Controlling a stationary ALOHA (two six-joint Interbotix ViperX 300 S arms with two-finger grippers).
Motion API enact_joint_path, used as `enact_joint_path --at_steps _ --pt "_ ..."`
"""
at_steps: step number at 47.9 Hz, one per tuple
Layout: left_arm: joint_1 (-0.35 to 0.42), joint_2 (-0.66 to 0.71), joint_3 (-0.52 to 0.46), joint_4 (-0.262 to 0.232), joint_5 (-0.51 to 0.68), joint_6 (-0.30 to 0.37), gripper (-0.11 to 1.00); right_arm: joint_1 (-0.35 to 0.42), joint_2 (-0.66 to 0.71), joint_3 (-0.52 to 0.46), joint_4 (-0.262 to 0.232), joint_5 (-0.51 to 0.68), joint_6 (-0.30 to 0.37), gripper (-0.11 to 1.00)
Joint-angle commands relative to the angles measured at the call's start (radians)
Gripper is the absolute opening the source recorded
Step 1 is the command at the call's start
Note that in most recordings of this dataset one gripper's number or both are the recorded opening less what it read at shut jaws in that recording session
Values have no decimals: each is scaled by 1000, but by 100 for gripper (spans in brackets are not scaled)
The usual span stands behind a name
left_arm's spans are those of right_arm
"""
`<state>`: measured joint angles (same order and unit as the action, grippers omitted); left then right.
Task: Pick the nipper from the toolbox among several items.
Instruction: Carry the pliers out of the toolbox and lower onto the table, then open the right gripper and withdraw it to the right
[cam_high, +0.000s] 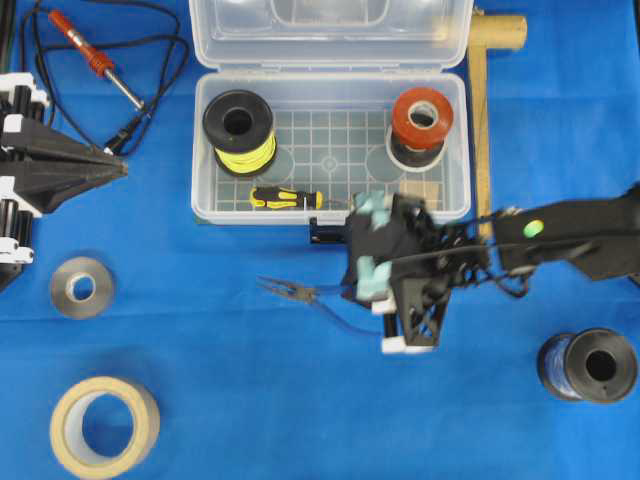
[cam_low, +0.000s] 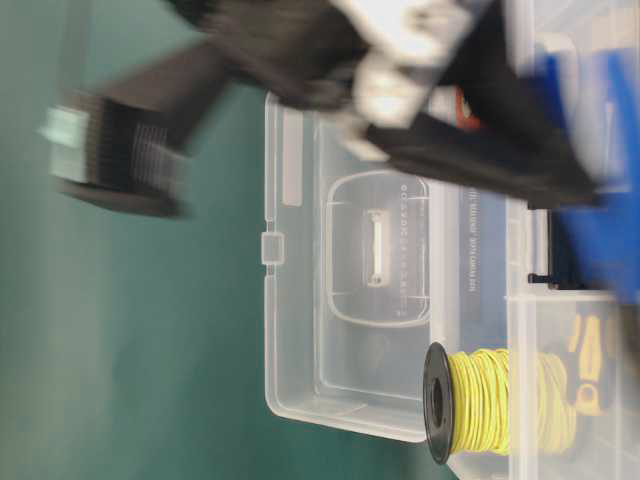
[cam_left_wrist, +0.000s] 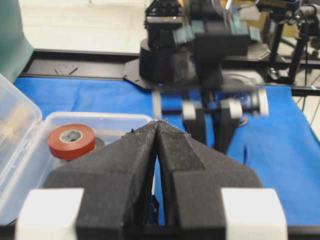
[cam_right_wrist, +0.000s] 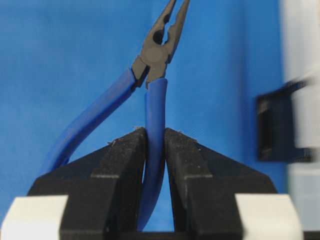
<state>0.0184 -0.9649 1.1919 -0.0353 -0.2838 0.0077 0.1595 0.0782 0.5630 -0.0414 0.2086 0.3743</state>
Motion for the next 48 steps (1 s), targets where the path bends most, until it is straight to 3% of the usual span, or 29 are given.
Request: enact_joint_path --at_steps 1,14,23,32,35,37,41,48 --pt "2 9 -8 -2 -3 -2 0 12 31 -31 0 -20 23 13" --pt "2 8 -8 -3 21 -6 0 17 107 -35 2 -54 97 13" --pt "2 6 -6 -2 31 -18 0 12 107 -37 2 -38 107 16" --pt "2 2 -6 -3 34 -18 0 -8 46 -41 -14 63 95 70" --pt "2 0 -6 -2 34 -18 0 -14 -11 -34 -37 87 95 82" --pt "2 -2 -6 -3 34 -18 0 -17 -52 -28 -57 103 95 86" --pt "2 -5 -6 -2 34 -18 0 -23 -150 -5 -104 126 95 81" --pt "2 -6 -5 -2 34 -18 0 -48 -345 71 -184 141 103 83"
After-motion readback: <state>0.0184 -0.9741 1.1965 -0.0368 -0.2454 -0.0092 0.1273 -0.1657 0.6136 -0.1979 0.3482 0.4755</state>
